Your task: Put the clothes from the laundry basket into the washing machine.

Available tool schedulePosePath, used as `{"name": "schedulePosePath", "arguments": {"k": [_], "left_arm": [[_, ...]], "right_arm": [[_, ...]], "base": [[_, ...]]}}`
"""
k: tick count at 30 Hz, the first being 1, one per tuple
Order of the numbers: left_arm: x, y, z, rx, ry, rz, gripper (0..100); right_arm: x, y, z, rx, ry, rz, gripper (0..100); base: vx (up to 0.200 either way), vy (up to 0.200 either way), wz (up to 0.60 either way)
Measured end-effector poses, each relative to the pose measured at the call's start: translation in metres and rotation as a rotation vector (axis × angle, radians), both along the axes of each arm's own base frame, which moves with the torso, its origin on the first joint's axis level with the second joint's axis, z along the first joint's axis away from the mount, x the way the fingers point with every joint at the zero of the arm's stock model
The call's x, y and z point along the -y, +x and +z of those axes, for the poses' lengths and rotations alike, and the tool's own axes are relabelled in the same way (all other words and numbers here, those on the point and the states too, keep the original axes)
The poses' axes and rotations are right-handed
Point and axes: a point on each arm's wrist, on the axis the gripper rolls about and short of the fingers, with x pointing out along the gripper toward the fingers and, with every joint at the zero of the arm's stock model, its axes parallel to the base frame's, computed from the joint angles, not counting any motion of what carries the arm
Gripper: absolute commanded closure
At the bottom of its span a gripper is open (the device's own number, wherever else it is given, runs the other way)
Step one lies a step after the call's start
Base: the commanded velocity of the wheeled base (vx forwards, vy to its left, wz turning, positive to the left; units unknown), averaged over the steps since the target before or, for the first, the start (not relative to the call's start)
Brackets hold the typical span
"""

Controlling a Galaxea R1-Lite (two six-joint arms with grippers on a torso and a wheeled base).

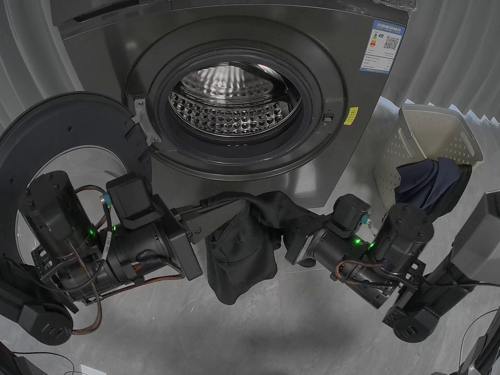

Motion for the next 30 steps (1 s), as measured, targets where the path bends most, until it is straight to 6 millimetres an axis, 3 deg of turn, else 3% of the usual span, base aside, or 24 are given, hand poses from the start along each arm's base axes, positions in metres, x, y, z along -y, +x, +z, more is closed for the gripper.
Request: {"name": "schedulePosePath", "arguments": {"k": [1,2,11,21,30], "left_arm": [[0.001,0.001,-0.001,-0.003,0.003,0.003,100],[0.001,0.002,-0.002,-0.006,0.004,0.005,0],[0.005,0.010,-0.018,-0.054,0.043,0.027,0],[0.007,0.014,-0.046,-0.132,0.118,0.032,0],[0.009,0.030,-0.070,-0.114,0.171,0.061,0]], "right_arm": [[0.002,-0.005,0.003,0.000,0.001,0.005,100],[0.005,-0.009,0.005,0.001,0.002,0.009,100],[0.024,-0.034,0.030,0.031,0.042,0.027,100],[0.026,-0.037,0.045,0.069,0.087,0.028,100],[0.020,-0.037,0.057,0.098,0.123,0.035,100]], "base": [[0.000,0.000,0.00],[0.000,0.000,0.00],[0.000,0.000,0.00],[0.000,0.000,0.00],[0.000,0.000,0.00]]}}
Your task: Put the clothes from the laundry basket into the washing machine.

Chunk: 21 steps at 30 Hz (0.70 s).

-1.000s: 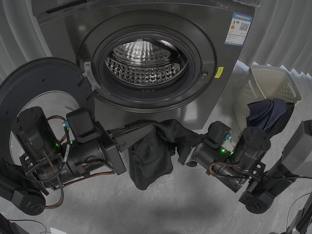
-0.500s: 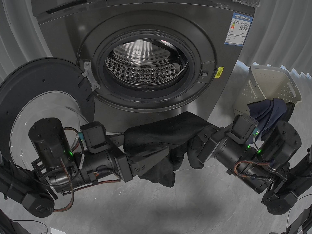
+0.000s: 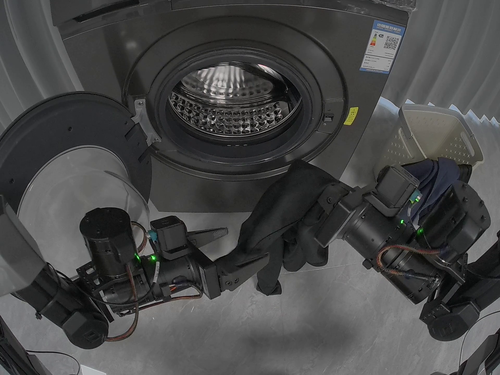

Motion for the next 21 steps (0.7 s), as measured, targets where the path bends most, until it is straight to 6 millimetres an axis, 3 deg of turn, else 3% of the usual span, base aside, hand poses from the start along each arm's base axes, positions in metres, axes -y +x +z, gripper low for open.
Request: {"name": "schedulePosePath", "arguments": {"k": [10,21], "left_arm": [[0.005,0.019,-0.030,0.069,-0.011,0.022,0],[0.015,0.015,-0.055,0.010,0.036,-0.015,0]], "right_arm": [[-0.004,0.002,0.010,0.026,0.034,-0.005,100],[-0.006,0.009,0.019,0.049,0.069,-0.029,100]], "base": [[0.000,0.000,0.00],[0.000,0.000,0.00]]}}
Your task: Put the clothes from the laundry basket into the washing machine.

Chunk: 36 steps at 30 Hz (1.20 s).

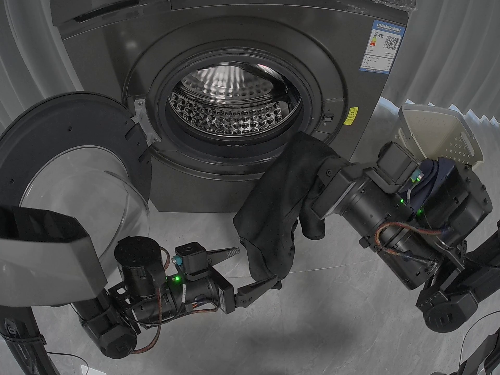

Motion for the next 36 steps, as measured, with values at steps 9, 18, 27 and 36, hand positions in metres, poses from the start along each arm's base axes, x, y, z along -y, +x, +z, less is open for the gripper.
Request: {"name": "schedulePosePath", "arguments": {"k": [9,18,27,36], "left_arm": [[0.018,0.004,-0.005,0.008,-0.005,-0.007,0],[0.040,0.026,-0.021,0.030,-0.011,0.037,0],[0.063,0.052,-0.034,0.073,-0.036,0.129,0],[0.069,0.067,-0.041,0.087,-0.051,0.207,100]], "right_arm": [[-0.004,0.004,0.001,0.005,0.011,0.001,100],[-0.006,0.004,0.001,0.001,0.017,0.007,100],[-0.006,0.002,0.000,-0.008,0.020,-0.003,100],[-0.004,0.000,0.002,-0.007,0.028,-0.005,100]], "base": [[0.000,0.000,0.00],[0.000,0.000,0.00],[0.000,0.000,0.00],[0.000,0.000,0.00]]}}
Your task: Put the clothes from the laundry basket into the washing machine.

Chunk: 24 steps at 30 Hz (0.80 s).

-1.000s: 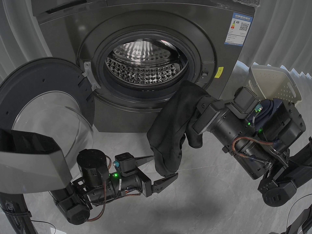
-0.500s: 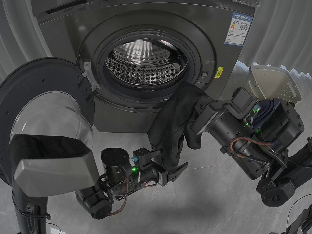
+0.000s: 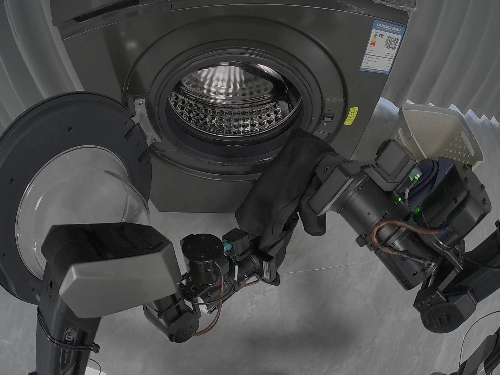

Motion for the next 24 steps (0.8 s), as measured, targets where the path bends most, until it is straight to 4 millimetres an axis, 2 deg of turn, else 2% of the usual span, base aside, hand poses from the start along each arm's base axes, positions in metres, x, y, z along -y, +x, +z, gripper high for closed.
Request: {"name": "schedulePosePath", "arguments": {"k": [5,9,15,21,24], "left_arm": [[0.000,0.007,0.006,0.015,-0.034,0.035,100],[-0.006,0.002,0.019,0.024,-0.044,0.040,100],[-0.033,-0.029,0.053,0.025,-0.046,0.035,100],[-0.078,-0.072,0.089,0.040,-0.056,0.053,100],[-0.098,-0.086,0.105,0.073,-0.075,0.076,100]], "right_arm": [[0.003,0.001,0.001,-0.003,0.008,-0.007,100],[0.008,0.002,0.000,-0.007,0.004,-0.019,100],[0.024,0.002,-0.010,-0.027,-0.046,-0.017,100],[0.048,0.002,-0.026,-0.052,-0.130,0.025,100],[0.061,0.006,-0.032,-0.060,-0.159,0.015,100]], "base": [[0.000,0.000,0.00],[0.000,0.000,0.00],[0.000,0.000,0.00],[0.000,0.000,0.00],[0.000,0.000,0.00]]}}
